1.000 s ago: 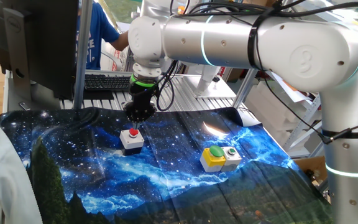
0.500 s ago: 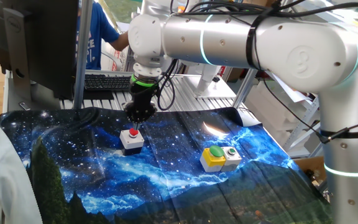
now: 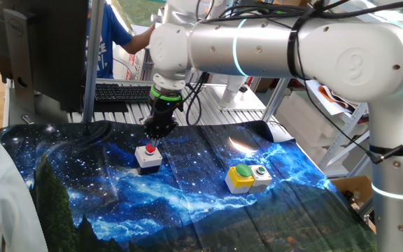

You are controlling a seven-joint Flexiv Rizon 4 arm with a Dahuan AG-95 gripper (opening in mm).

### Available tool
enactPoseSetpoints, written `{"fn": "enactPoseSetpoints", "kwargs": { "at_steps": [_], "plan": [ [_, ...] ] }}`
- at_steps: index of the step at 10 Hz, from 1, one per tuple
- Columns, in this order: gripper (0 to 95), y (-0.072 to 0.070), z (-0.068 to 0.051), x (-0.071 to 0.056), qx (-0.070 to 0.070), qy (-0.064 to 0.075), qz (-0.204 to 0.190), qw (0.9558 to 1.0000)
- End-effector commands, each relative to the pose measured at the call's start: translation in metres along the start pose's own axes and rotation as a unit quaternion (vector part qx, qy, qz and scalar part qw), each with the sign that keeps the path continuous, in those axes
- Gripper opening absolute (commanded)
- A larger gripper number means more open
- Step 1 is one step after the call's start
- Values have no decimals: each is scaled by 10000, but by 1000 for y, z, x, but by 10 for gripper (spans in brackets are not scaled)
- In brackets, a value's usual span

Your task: Press three buttons from left to right in sequence

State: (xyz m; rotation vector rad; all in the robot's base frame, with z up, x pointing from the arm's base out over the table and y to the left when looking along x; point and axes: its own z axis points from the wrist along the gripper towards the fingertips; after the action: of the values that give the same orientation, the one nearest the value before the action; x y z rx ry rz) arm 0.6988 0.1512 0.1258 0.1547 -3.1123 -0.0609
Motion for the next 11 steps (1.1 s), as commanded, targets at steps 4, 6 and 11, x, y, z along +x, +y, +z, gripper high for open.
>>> {"fn": "enactPoseSetpoints", "kwargs": {
  "at_steps": [4,6,11],
  "plan": [
    [0,1,0,-3,-66,-257,867,9959],
    [0,1,0,-3,-64,-259,961,9950],
    [0,0,-3,-9,-129,-138,1036,9944]
  ]
}}
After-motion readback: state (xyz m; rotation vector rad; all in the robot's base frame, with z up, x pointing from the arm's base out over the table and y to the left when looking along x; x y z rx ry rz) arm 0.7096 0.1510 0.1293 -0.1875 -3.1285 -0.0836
